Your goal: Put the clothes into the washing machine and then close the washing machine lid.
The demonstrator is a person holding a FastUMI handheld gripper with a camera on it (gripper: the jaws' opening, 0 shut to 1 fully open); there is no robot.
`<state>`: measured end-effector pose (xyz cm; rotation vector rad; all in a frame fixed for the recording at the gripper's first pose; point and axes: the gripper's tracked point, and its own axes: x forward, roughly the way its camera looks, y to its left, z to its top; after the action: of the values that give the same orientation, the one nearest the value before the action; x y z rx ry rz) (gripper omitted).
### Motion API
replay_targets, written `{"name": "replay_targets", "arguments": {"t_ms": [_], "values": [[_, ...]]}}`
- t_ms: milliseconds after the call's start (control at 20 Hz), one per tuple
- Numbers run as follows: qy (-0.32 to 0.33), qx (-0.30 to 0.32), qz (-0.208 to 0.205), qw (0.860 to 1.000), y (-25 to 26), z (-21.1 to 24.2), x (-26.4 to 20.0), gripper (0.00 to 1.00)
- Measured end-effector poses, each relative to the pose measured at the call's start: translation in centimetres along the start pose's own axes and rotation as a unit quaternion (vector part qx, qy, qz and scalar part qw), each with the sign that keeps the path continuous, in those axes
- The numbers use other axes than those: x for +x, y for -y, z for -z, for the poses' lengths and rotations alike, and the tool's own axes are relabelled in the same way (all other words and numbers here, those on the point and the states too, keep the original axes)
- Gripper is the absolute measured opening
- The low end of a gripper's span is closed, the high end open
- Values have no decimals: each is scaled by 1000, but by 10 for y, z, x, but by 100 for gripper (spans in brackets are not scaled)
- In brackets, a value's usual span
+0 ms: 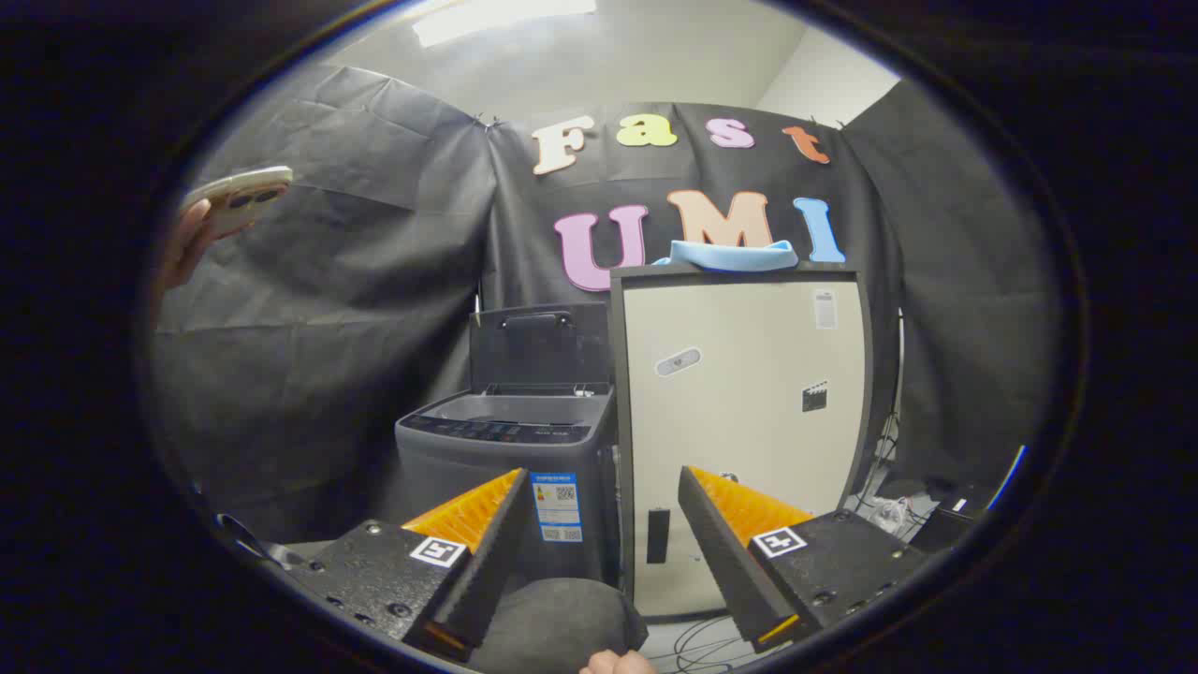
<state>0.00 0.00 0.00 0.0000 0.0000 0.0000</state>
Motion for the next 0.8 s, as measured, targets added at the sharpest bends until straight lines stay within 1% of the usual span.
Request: {"name": "replay_targets", "arguments": {"t_ms": [150, 800], "values": [[-1, -7, -2, 1000, -2, 1, 0, 96], [-7, 1, 2, 1000, 0, 4, 1, 96]]}}
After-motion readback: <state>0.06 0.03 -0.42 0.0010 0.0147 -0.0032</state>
